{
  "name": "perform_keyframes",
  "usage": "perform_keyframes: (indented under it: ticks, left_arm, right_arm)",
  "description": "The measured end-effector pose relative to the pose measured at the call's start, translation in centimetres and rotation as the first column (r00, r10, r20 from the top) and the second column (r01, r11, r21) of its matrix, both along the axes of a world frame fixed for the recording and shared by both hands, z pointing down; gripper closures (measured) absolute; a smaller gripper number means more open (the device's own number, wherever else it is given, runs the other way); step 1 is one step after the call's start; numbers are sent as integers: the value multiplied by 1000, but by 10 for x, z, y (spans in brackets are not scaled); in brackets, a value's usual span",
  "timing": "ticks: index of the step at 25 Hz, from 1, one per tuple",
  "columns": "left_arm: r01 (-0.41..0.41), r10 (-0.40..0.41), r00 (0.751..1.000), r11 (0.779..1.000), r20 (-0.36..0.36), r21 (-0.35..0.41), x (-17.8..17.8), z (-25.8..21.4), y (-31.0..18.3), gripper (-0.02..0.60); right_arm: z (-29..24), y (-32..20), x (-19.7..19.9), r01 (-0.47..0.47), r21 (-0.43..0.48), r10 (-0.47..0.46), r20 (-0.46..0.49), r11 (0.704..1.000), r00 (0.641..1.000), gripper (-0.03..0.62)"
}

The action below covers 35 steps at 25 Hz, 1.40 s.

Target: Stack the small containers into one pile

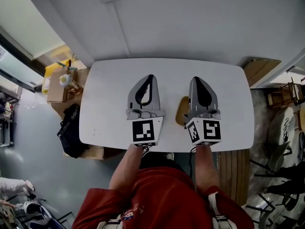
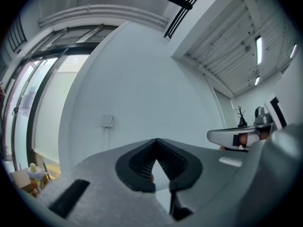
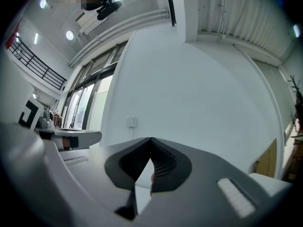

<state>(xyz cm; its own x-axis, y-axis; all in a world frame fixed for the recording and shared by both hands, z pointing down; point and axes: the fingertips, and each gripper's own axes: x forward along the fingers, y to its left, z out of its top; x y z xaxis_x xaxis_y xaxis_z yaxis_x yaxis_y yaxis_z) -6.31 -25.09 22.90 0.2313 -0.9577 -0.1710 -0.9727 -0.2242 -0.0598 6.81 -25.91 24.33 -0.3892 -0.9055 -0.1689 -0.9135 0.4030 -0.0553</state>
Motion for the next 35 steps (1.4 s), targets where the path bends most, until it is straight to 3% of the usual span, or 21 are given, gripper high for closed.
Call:
perform_keyframes:
  ticks: [5, 16, 24, 30, 35]
  left_arm:
    - [6, -5, 1000, 999, 22, -35, -21, 10, -8, 580]
    - [50, -50, 999, 999, -4, -10, -39, 10, -18, 580]
    - [133, -133, 991, 983, 10, -129, -55, 57, -12, 579]
    - [197, -212, 977, 939, -23, -282, -69, 116, 7, 578]
    - [239, -277, 960, 879, -35, -414, -71, 168, 31, 578]
  right_arm:
    - [4, -10, -23, 14, -4, -15, -29, 1000, 999, 592]
    - [14, -22, -52, 69, -27, -70, -49, 997, 996, 592]
    - [47, -35, -77, 148, -103, -160, -124, 984, 979, 592]
    - [91, -36, -101, 214, -205, -253, -186, 955, 949, 592]
    - [129, -34, -121, 273, -273, -339, -232, 922, 912, 591]
